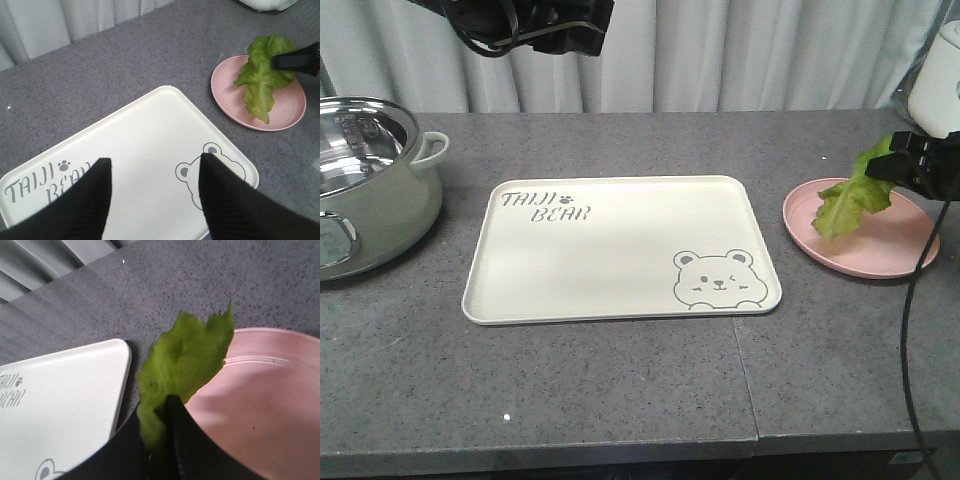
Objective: Transfer vegetables to tray and serve
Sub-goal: 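Lower the leaf onto the pink plate with the right gripper and open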
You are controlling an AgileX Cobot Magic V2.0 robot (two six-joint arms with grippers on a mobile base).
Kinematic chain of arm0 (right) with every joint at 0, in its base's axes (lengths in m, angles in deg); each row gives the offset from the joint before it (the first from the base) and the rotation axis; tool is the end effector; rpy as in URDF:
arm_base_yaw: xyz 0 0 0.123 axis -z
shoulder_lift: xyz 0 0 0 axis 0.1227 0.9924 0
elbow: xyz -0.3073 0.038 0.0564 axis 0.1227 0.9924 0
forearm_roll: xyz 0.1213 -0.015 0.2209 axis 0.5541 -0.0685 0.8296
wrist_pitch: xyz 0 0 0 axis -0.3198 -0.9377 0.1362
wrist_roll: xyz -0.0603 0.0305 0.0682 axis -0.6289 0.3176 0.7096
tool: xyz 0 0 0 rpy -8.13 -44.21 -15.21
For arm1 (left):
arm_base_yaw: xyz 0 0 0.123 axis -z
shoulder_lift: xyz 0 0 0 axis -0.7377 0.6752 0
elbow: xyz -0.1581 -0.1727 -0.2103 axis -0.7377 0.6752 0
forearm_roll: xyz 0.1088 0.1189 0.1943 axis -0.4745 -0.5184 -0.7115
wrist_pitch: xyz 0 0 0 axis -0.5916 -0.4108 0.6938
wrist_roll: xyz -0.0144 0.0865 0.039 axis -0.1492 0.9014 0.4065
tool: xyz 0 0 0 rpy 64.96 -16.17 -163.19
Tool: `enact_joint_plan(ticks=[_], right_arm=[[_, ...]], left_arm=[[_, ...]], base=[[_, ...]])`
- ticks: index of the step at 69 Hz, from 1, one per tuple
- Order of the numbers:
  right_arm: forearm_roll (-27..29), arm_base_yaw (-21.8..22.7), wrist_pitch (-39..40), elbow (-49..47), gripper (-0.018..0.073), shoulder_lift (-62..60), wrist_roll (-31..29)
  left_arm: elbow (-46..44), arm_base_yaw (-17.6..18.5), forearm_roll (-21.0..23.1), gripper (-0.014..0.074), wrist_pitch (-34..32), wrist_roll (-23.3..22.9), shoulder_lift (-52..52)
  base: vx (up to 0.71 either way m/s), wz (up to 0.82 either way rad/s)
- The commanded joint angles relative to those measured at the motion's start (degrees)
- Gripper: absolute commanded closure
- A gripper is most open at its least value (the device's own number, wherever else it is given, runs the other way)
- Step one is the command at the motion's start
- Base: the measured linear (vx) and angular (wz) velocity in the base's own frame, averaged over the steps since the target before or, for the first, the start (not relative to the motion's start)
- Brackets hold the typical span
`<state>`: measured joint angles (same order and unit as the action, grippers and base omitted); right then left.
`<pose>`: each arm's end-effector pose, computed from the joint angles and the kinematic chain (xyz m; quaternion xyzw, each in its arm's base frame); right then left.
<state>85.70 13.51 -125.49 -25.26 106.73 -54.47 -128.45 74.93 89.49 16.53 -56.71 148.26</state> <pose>0.4245 -0.0867 0.2673 0.0543 0.8640 0.3055 0.3965 0.3328 -0.1869 0.4953 0.2235 0.8667 -0.1714 0.4116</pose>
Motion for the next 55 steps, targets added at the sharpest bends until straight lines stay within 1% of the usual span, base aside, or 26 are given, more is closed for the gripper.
enact_joint_plan(ticks=[1,9,17,20,22,26,33,36,41,49,55], right_arm=[[2.11,-0.68,0.54,-1.8,0.0551,-1.57,-1.02],[1.34,-0.69,1.32,-1.8,0.0512,-0.58,-1.12],[0.41,-0.64,1.14,-1.8,0.0424,-0.58,-1.12],[0.41,-0.64,1.07,-1.8,0.0374,-0.58,-0.79],[0.36,-0.64,1.07,-1.8,0.0309,-0.58,-0.45],[0.26,-0.64,1.07,-1.8,0.0234,-0.58,-0.1],[-2.18,-0.64,2.27,-1.8,0.0138,-0.58,1.24],[-3.73,-0.64,2.66,-1.8,0.0121,-0.58,2.57],[-7.06,-0.51,3.16,-2.02,0.0119,-0.62,4.95],[-14.69,-0.51,2.54,-5.37,0.0119,-0.62,10.59],[-20.63,-0.51,0.83,-9.38,0.0119,-0.62,16.22]], left_arm=[[-1.35,0.15,0.5,0.0206,-2.97,-0.54,-2.67],[-1.35,0.15,0.5,0.0206,-2.97,-0.54,-2.67],[-1.35,0.15,0.5,0.0206,-2.97,-0.54,-2.67],[-1.35,0.15,0.5,0.0206,-2.97,-0.54,-2.67],[-1.35,0.15,0.5,0.0206,-2.97,-0.54,-2.67],[-1.35,0.15,0.5,0.0206,-2.97,-0.54,-2.67],[-1.35,0.15,0.5,0.0206,-2.97,-0.46,-2.67],[-1.35,0.15,0.5,0.0206,-2.92,-0.47,-2.67],[-1.35,0.15,0.5,0.0206,-2.92,-0.47,-2.67],[-1.35,0.15,0.5,0.0206,-2.93,-0.47,-2.67],[-1.35,0.15,0.5,0.0206,-2.93,-0.47,-2.67]], base=[[0.0,0.0],[0.0,0.0],[0.0,0.0],[0.0,0.0],[0.0,0.0],[0.0,0.0],[0.0,0.0],[0.0,0.0],[0.0,0.0],[0.0,0.0],[0.0,0.0]])
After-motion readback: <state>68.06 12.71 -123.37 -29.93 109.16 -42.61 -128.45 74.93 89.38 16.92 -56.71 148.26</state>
